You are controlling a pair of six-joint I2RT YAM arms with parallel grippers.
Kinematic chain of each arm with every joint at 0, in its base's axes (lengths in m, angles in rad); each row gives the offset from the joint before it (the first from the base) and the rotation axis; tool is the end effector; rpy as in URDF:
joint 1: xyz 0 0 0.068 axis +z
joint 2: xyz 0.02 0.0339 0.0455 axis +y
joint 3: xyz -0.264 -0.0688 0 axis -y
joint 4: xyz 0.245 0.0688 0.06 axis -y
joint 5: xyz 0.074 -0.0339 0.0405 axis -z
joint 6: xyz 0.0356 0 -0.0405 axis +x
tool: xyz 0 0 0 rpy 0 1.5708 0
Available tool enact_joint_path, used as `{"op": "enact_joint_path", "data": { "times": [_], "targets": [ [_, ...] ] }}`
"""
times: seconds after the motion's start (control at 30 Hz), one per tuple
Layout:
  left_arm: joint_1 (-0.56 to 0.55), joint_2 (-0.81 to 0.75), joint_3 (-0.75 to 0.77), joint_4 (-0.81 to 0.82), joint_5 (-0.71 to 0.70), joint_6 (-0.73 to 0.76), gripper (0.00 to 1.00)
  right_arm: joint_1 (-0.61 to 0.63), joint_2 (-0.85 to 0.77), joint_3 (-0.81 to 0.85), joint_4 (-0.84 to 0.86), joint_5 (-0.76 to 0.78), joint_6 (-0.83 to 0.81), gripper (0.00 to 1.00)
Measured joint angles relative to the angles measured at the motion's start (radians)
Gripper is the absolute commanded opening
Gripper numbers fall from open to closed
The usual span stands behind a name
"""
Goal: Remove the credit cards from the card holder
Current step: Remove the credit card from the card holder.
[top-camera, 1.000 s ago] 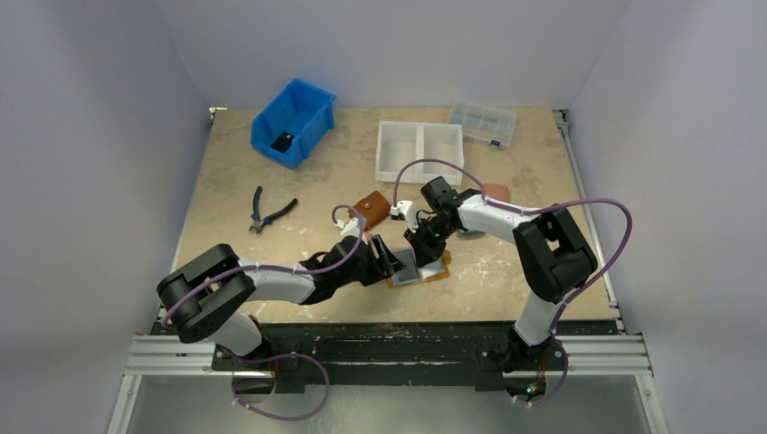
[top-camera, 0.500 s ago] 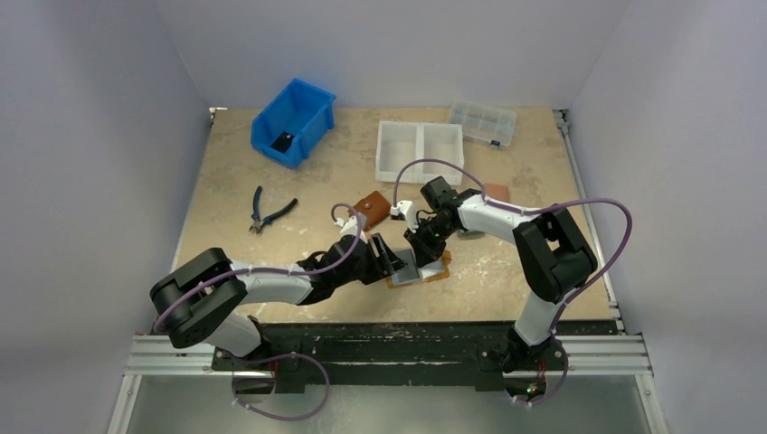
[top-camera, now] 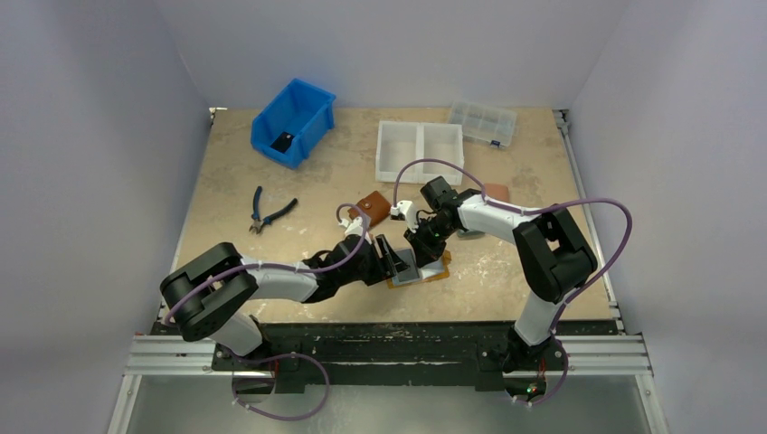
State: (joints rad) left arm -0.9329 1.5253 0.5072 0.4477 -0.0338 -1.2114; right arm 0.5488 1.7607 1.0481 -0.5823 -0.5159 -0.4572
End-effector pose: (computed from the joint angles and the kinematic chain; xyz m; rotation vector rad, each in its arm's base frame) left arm 0.1677 -0.2242 0.1410 -0.3548 2.3720 -1.1318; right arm 0.2664 0.1835 0.1570 -1.4379 2.4008 0.7548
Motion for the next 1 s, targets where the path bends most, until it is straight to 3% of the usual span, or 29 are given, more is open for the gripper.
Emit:
{"op": "enact_joint_path", "data": {
  "times": [1.0],
  "targets": [
    [-0.006, 0.035, 0.043, -0.046, -0.006, -0.011, 0.58, 0.000, 0.000, 0.000, 0.000, 0.001, 0.000, 0.04]
  ]
}}
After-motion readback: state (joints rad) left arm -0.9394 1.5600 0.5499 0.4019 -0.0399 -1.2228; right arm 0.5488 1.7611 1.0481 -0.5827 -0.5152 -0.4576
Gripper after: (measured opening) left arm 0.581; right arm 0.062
